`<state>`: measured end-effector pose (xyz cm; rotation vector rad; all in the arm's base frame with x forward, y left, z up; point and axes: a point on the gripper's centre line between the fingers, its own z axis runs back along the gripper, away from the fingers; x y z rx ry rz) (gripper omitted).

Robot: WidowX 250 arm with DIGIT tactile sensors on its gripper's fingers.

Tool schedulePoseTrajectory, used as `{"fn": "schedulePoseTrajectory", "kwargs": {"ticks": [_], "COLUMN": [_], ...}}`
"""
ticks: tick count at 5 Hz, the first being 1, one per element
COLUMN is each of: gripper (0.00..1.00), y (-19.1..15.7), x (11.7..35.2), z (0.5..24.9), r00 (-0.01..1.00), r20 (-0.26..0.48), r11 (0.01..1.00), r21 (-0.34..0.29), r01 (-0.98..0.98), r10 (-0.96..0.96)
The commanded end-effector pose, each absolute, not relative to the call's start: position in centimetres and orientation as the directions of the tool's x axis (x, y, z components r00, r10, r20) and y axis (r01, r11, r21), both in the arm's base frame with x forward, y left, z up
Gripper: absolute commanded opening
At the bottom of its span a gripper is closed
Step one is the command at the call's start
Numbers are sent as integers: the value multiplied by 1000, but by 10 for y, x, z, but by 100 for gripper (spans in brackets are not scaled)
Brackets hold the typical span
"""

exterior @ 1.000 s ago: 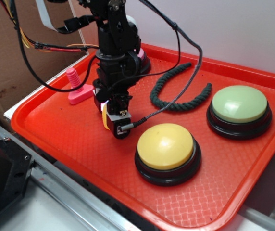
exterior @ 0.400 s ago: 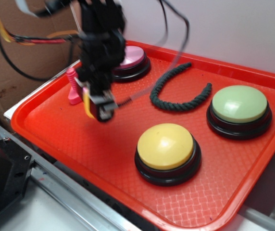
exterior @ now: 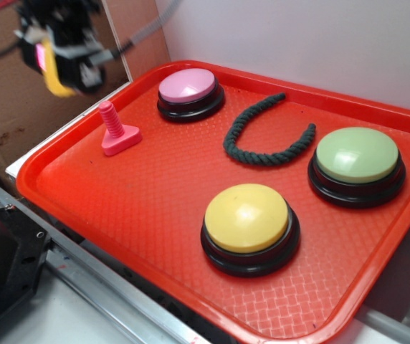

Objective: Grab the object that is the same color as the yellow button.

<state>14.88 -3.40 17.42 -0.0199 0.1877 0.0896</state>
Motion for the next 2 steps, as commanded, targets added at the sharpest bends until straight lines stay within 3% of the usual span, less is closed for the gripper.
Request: {"fn": "schedulePoseTrajectory", "kwargs": {"ticks": [1,2], "gripper": [0,0], "y": [-59,-63], "x": [107,100], "z": [276,292], "r00": [996,997], "r20": [-20,10], "r11": [996,997], "r21": [-18,24], "r01": [-90,-75], "r10": [90,74]}}
